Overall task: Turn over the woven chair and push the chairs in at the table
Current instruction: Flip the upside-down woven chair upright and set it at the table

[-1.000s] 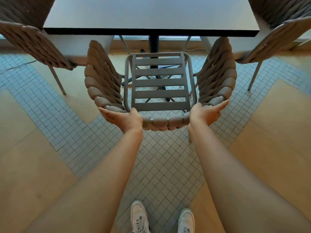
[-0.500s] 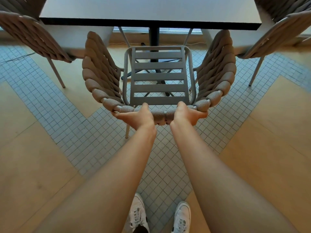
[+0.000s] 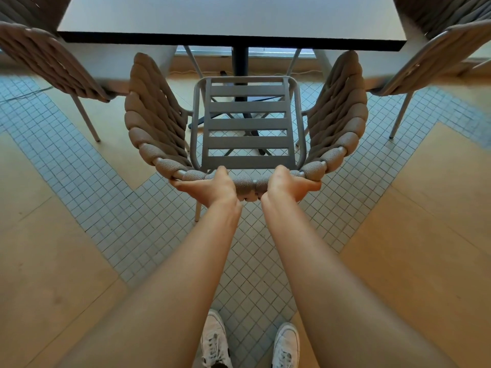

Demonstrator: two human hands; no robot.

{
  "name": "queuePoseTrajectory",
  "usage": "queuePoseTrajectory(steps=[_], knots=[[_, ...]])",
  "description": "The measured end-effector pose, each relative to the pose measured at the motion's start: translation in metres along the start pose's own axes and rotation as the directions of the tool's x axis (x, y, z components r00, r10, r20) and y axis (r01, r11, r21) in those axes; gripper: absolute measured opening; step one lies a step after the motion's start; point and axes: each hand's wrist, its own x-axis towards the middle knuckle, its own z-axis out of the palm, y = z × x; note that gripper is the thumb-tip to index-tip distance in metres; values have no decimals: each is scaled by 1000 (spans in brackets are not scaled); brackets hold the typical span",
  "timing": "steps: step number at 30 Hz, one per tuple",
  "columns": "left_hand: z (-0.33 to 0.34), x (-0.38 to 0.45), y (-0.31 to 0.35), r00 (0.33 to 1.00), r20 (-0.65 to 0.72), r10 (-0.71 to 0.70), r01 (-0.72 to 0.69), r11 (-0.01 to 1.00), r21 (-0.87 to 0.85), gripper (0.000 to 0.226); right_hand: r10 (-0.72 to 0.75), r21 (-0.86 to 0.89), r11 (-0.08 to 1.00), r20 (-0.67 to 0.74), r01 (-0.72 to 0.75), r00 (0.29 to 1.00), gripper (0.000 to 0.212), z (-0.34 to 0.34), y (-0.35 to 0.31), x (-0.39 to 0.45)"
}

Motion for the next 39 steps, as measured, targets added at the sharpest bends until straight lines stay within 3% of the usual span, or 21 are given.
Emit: queuePoseTrajectory(steps=[11, 19, 22, 24, 26, 28, 30, 32, 35, 39], knots=[[-14, 7, 2, 986, 149, 78, -84, 996, 35, 115, -8, -24, 1000, 35, 9, 999, 82, -4, 3, -2], [-12, 11, 6, 989, 125, 84, -87, 996, 21, 115, 6, -70, 998, 37, -3, 999, 82, -1, 6, -3], [-15, 15, 10, 987, 142, 69, -79, 995, 63, 121, 1, -159, 987, 91, 13, 996, 89, -6, 7, -3], [-23, 17, 10, 978, 182, 97, -143, 956, 255, 124, -69, -395, 914, 83, 97, 994, 110, -13, 9, 0], [-37, 21, 5, 926, 270, 265, -372, 765, 526, 119, -265, -671, 683, 139, 288, 954, 126, -24, 11, 3], [-53, 24, 4, 737, 492, 463, -675, 457, 580, 100, -491, -738, 395, 334, 547, 805, 121, -38, 10, 7], [-66, 29, 6, 505, 727, 465, -854, 151, 497, 77, -496, -719, 108, 560, 687, 664, 99, -51, 6, 11], [-76, 31, 11, 393, 849, 353, -903, -25, 428, 66, -376, -693, -63, 683, 718, 627, 87, -62, -4, 15], [-85, 25, 24, 350, 906, 238, -912, -133, 387, 70, -218, -650, -214, 759, 729, 613, 89, -76, -27, 13], [-80, 11, 50, 425, 905, 11, -877, -242, 415, 77, -54, -551, -358, 818, 754, 572, 95, -95, -60, -2]])
